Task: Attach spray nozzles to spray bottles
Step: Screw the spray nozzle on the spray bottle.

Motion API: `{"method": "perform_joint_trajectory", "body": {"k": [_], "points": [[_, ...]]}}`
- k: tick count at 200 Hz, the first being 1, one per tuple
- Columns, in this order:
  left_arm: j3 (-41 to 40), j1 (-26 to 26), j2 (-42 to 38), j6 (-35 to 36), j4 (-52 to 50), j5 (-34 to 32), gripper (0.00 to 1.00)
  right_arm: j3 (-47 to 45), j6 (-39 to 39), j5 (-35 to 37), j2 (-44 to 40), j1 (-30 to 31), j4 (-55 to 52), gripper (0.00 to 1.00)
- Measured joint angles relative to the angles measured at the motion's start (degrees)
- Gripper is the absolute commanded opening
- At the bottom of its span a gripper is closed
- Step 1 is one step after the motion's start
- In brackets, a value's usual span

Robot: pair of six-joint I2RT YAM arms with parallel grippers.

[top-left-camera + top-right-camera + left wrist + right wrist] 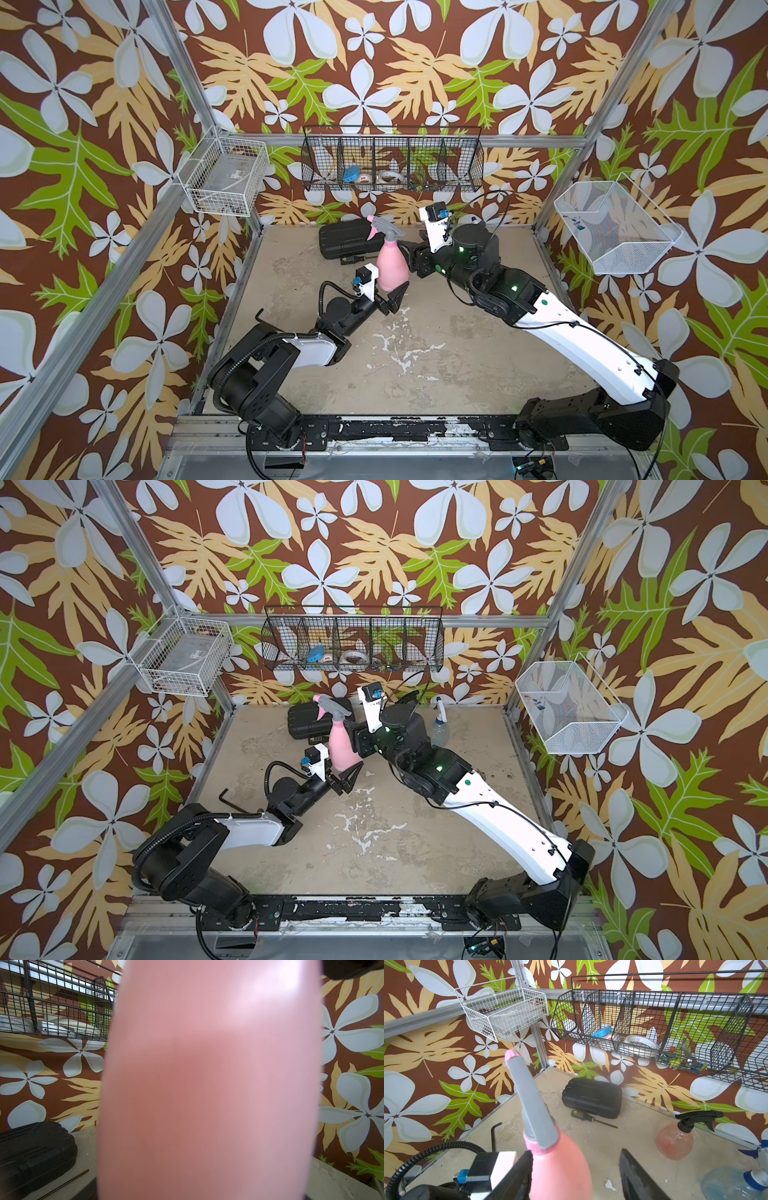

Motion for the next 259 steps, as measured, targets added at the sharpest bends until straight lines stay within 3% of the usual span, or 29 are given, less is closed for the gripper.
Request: {"method": "perform_joint_trajectory", "body": {"k": [48,71,99,135,214,259], "points": [[0.00,0.00,0.48,-0.20,0.76,0.55,0.52,0.57,-3.06,-9.14,-1.99,-1.38,4.11,0.70],[0.00,-0.04,0.39,-0.24,0.74,0.98,0.53,5.35,-3.32,-14.27,1.64,-4.63,4.20,0.79],[-0.02,-0.04,0.17,-0.35,0.92,2.75,0.53,12.68,-2.01,-23.10,7.89,-9.64,2.29,0.81],[0.04,-0.04,-0.13,-0.35,0.52,3.69,0.53,15.41,0.26,-32.09,11.17,-9.57,0.17,0.82],[2.12,-0.04,-0.24,-0.35,-3.17,3.23,0.52,4.81,1.92,-33.38,3.80,-5.16,1.53,0.82],[2.12,-0.04,-0.11,-0.42,-3.39,3.26,0.52,4.81,2.08,-32.00,4.70,-2.16,2.62,0.80]]}}
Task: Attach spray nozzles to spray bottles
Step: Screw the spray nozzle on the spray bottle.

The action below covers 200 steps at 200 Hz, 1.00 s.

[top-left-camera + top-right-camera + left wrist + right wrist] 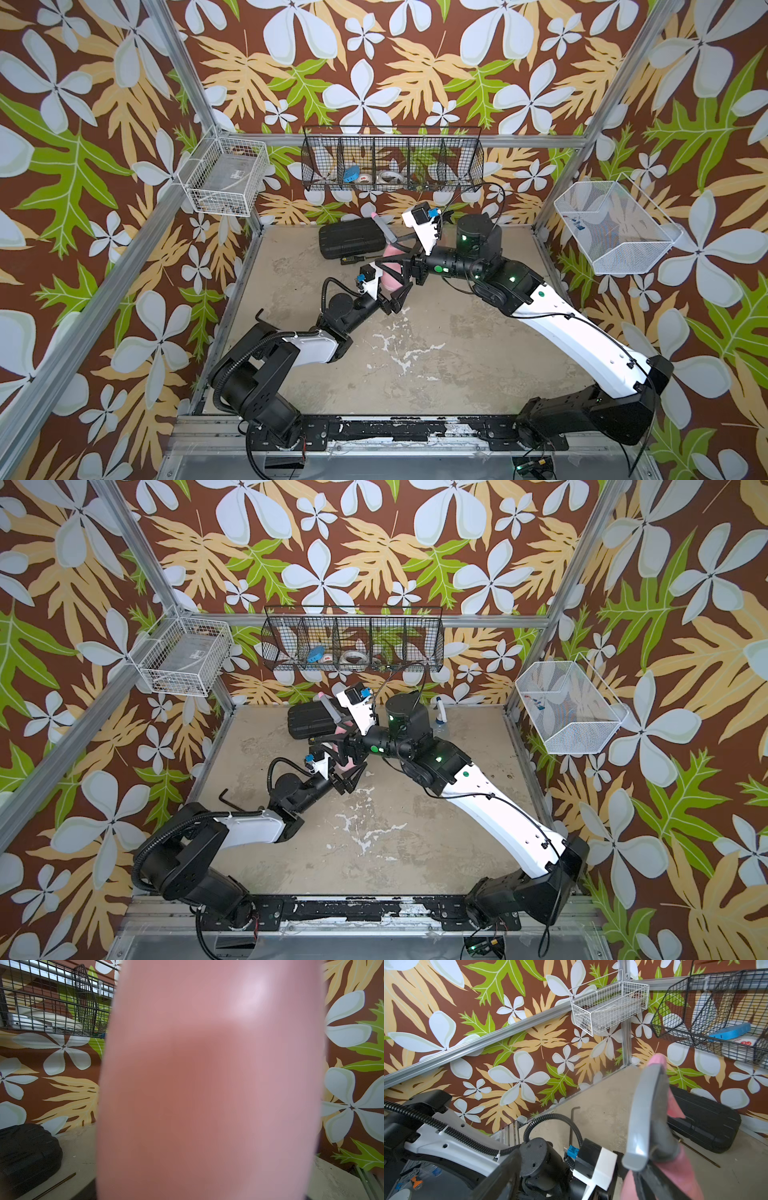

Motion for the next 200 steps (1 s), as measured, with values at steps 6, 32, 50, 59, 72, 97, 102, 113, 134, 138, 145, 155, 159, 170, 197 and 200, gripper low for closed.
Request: {"method": "perform_joint_trajectory", "body": {"k": [6,32,50,59,72,97,102,113,134,138,145,155,159,170,197,200], "points": [[0.00,0.00,0.00,0.00,0.00,0.00,0.52,0.61,0.15,0.46,0.59,0.11,0.02,0.80],[0.02,0.00,-0.20,0.02,-1.07,0.00,0.52,1.64,0.90,5.62,1.40,0.24,-0.87,0.76],[0.09,0.00,-0.48,0.33,-1.97,0.00,0.52,0.79,0.90,9.20,-0.13,0.24,-1.51,0.74],[0.13,0.00,-0.57,0.52,-2.38,-0.02,0.52,0.11,0.87,11.15,-1.57,0.26,-1.92,0.73],[0.22,0.00,-0.66,0.96,-3.04,-0.31,0.52,-0.07,0.85,14.23,-3.30,0.28,-2.34,0.73],[0.42,-0.02,-0.66,1.99,-3.54,-1.33,0.51,4.09,0.85,21.55,-2.43,0.37,-5.16,0.75],[0.46,-0.07,-0.66,1.99,-3.61,-1.53,0.51,5.33,0.85,23.02,-1.70,0.61,-5.90,0.76],[0.68,-0.17,-0.57,2.01,-3.78,-2.23,0.51,7.93,0.72,26.86,0.24,1.40,-7.41,0.77],[0.98,-0.61,-0.50,2.03,-3.82,-3.06,0.51,12.72,-0.72,31.15,5.01,3.39,-10.64,0.77],[1.05,-0.68,-0.48,2.05,-3.82,-3.17,0.51,13.60,-0.90,31.85,5.97,3.61,-11.26,0.77],[1.14,-0.74,-0.46,2.21,-3.82,-3.45,0.51,15.21,-1.38,32.87,7.78,3.87,-12.44,0.77],[1.16,-0.94,-0.46,2.21,-3.82,-3.72,0.51,17.03,-2.12,34.23,9.77,4.02,-13.64,0.77],[1.16,-1.01,-0.46,2.21,-3.89,-3.80,0.51,17.70,-2.21,34.77,10.56,4.11,-14.01,0.77],[1.16,-1.16,-0.46,2.27,-4.00,-3.82,0.51,19.63,-2.71,36.39,12.41,4.42,-15.15,0.77],[1.16,-1.31,-0.46,2.69,-4.37,-4.00,0.51,24.48,-3.78,39.01,16.52,5.07,-16.96,0.68],[1.16,-1.31,-0.46,2.73,-4.39,-4.00,0.51,25.00,-3.89,39.26,16.94,5.07,-17.14,0.67]]}}
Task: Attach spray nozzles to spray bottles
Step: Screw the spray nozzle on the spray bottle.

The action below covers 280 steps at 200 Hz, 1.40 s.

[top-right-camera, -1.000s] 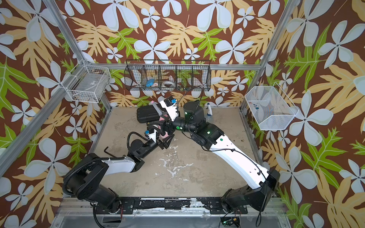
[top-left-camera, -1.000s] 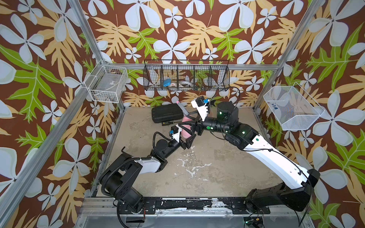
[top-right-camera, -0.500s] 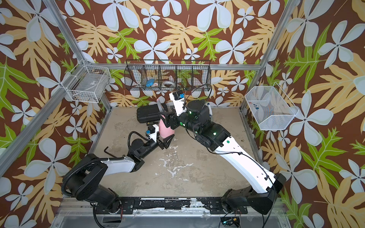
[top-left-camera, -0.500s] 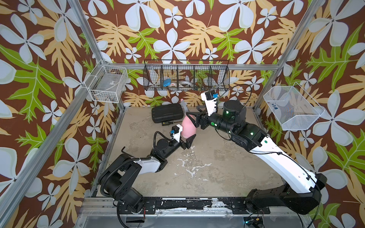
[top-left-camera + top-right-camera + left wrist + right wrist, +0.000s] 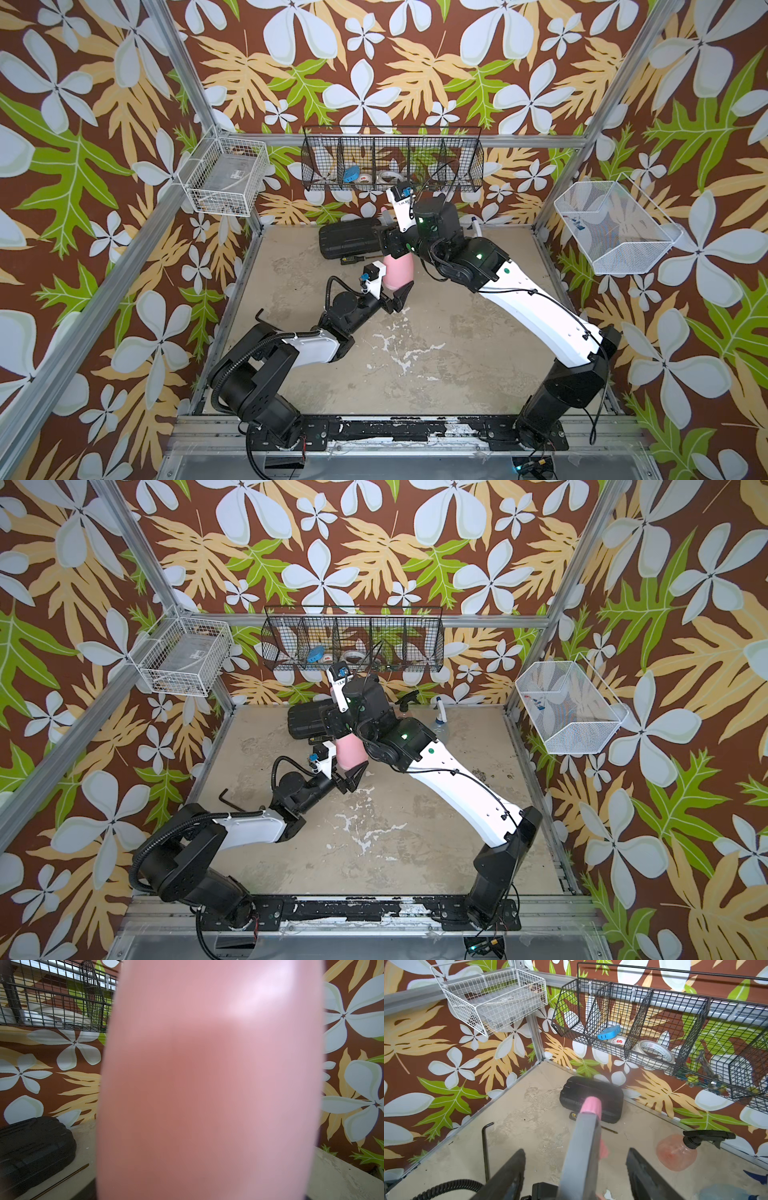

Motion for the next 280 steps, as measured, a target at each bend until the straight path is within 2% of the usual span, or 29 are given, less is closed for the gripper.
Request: {"method": "perform_joint_trajectory", "body": {"k": [30,51,71,104,129,194,246,280], "points": [[0.00,0.00,-0.04,0.57,-0.63,-0.09,0.51,5.75,-0.42,2.86,3.67,-0.24,-3.21,0.38],[-0.07,0.00,-0.09,0.79,-0.79,-0.09,0.51,6.58,-0.33,3.26,3.82,-0.17,-4.35,0.21],[-0.20,0.00,-0.31,1.31,-1.97,0.22,0.51,5.25,-0.63,3.96,2.69,-0.13,-3.78,0.09],[-0.85,-0.17,-1.46,0.76,-2.12,1.09,0.51,-3.69,0.33,3.08,-2.82,-0.26,1.77,0.01],[-1.88,-0.28,-2.78,0.72,-2.36,3.17,0.52,-14.43,0.24,0.96,-9.14,-0.37,11.08,0.00],[-3.17,-0.35,-3.37,-2.99,2.25,7.93,0.53,-30.36,-0.09,-4.87,-18.16,-0.55,29.68,0.00],[-2.84,-0.31,-2.93,-6.08,5.75,10.16,0.53,-30.60,-2.60,-9.09,-18.49,-0.61,32.61,0.00],[0.09,-0.33,-2.80,-4.61,3.02,10.29,0.51,-30.80,-3.23,-7.89,-19.08,-0.61,33.11,0.00]]}}
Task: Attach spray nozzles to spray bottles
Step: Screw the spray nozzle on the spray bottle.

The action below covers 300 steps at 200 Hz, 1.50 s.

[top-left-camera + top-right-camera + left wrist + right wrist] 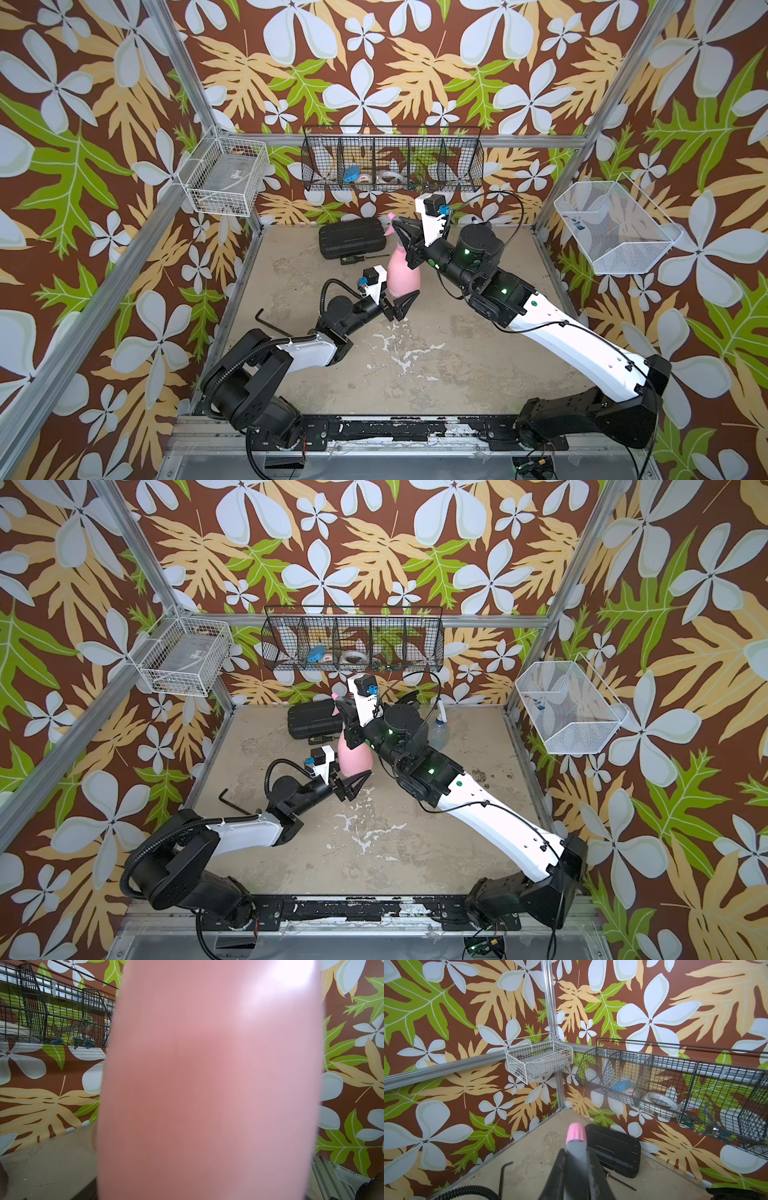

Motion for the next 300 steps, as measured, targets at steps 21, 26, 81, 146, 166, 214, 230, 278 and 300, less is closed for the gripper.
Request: {"method": "perform_joint_trajectory", "body": {"k": [21,26,81,146,166,214,230,278,300], "points": [[2.80,-0.02,0.24,1.99,-3.37,-2.89,0.50,1.88,0.33,3.65,1.33,0.17,-0.31,0.00],[3.21,-0.04,0.35,2.45,-4.15,-3.74,0.50,2.16,0.46,4.96,1.75,0.35,-0.31,0.00],[6.82,-1.62,2.14,8.11,-9.46,-17.22,0.50,10.78,2.38,20.74,8.44,4.20,-6.56,0.00],[7.52,-2.78,2.36,11.58,-13.57,-25.75,0.50,17.38,9.64,34.51,12.90,7.15,-14.88,0.16],[7.10,-2.78,2.36,11.08,-13.25,-25.88,0.50,17.42,10.03,34.58,12.63,7.26,-16.90,0.38],[6.56,-2.69,1.38,9.11,-7.45,-26.23,0.50,14.95,3.74,27.82,9.53,7.23,-23.45,0.69],[5.99,-2.67,1.38,8.70,-6.69,-26.16,0.50,14.19,1.66,24.55,7.23,6.91,-23.65,0.72],[5.46,-2.67,1.79,8.72,-6.25,-25.09,0.50,9.62,-1.05,12.76,-0.55,4.37,-24.04,0.75],[5.84,-2.64,2.25,8.72,-6.36,-24.87,0.50,9.57,0.20,6.12,-3.28,-0.02,-23.45,0.76]]}}
